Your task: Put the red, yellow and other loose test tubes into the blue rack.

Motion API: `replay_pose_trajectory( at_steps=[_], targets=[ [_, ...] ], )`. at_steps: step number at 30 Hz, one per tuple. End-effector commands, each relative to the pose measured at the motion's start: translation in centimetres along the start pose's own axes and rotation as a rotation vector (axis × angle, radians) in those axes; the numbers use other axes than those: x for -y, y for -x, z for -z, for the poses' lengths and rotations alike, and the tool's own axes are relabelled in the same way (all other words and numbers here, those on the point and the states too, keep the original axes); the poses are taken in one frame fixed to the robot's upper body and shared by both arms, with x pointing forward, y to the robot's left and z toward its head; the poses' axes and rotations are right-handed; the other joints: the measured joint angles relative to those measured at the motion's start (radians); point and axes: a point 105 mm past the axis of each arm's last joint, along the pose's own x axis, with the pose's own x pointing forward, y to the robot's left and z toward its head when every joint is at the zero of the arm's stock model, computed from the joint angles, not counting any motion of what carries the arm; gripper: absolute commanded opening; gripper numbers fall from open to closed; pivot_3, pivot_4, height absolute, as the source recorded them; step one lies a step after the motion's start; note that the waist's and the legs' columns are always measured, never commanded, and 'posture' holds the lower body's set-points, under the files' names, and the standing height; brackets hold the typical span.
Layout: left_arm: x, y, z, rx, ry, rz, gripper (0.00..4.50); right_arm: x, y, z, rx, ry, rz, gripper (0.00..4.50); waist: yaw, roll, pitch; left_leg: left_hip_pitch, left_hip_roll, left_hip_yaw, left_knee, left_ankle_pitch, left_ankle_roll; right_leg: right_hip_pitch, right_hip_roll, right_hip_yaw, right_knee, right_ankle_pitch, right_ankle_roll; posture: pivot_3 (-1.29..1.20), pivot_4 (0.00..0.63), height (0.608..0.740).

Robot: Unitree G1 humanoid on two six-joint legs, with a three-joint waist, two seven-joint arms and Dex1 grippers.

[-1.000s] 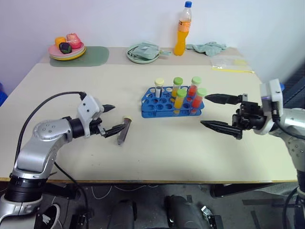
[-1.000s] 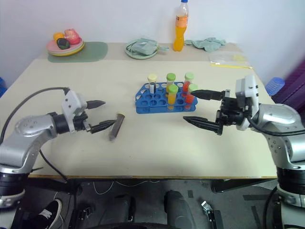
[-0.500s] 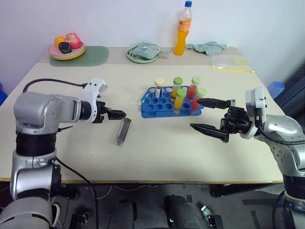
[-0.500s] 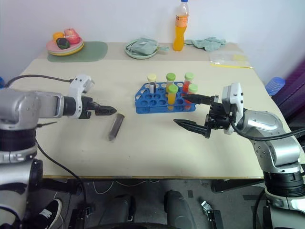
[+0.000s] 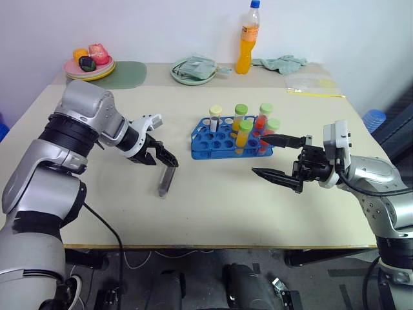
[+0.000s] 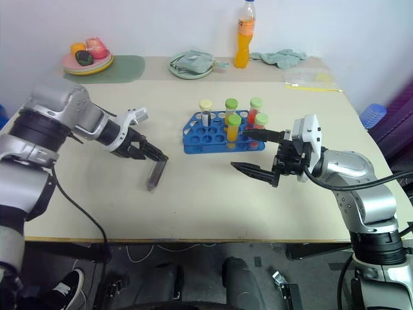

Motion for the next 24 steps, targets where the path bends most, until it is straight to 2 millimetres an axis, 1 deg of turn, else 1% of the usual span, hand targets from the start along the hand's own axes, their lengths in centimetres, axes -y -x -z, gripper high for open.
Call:
replay_pose_trajectory(
  at_steps=[1,4,8,10,13,15,19,24],
  targets=[
    [-0.2,0.4,-0.3,-0.003,-0.007,-0.017,4.50,0.1,0.3,-1.1,0.020,0.043,0.010,4.45,0.001,0.000,0.000,0.000,0.000,0.000,0.000,0.000,0.000,0.000,0.000,0.000,0.000,0.000,0.000,0.00,0.150,0.740],
    [-0.2,-0.1,-0.7,-0.009,-0.016,-0.014,4.50,0.1,0.4,-1.0,0.018,0.040,0.020,4.45,0.006,0.000,0.000,0.000,0.000,0.000,0.000,0.000,0.000,0.000,0.000,0.000,0.000,0.000,-0.001,0.00,0.150,0.740],
    [-0.6,-1.3,-1.1,-0.011,-0.055,-0.053,4.50,0.1,0.3,-1.0,0.022,0.039,0.024,4.45,0.010,0.000,0.000,-0.001,0.000,0.000,0.001,0.000,0.000,0.000,-0.001,0.000,-0.001,-0.001,-0.001,0.00,0.150,0.740],
    [-0.7,-1.9,-1.0,-0.019,-0.057,-0.062,4.50,0.2,0.3,-1.0,0.023,0.038,0.026,4.45,0.010,0.000,0.000,-0.001,0.000,0.000,0.001,0.000,0.000,0.000,-0.001,0.000,-0.001,-0.001,-0.001,0.00,0.150,0.740],
    [-0.2,-2.6,-1.1,-0.028,-0.044,-0.042,4.50,0.2,0.2,-0.8,0.024,0.036,0.030,4.45,0.009,0.000,0.000,-0.001,0.000,0.000,0.001,0.000,0.000,0.000,-0.001,0.000,-0.001,-0.001,-0.001,0.00,0.150,0.740],
    [-0.2,-2.9,-1.2,-0.029,-0.078,-0.053,4.50,0.2,0.1,-0.8,0.025,0.035,0.032,4.45,0.007,0.000,0.000,-0.001,0.000,0.000,0.001,0.000,0.000,0.000,-0.001,0.000,-0.001,0.000,0.000,0.00,0.150,0.740],
    [0.0,-3.4,-0.7,-0.056,-0.078,-0.042,4.50,0.2,0.2,-0.7,0.024,0.035,0.036,4.45,0.006,0.000,0.000,-0.001,0.000,0.000,0.001,0.000,0.000,0.000,-0.001,0.000,0.000,0.000,0.001,0.00,0.150,0.740],
    [-0.2,-4.1,-0.2,-0.068,-0.072,-0.043,4.50,0.3,0.3,-0.6,0.018,0.041,0.048,4.45,0.007,0.000,0.000,-0.001,0.000,0.000,0.001,0.000,0.000,0.001,-0.001,0.000,0.000,0.000,0.001,0.00,0.150,0.740]
  ],
)
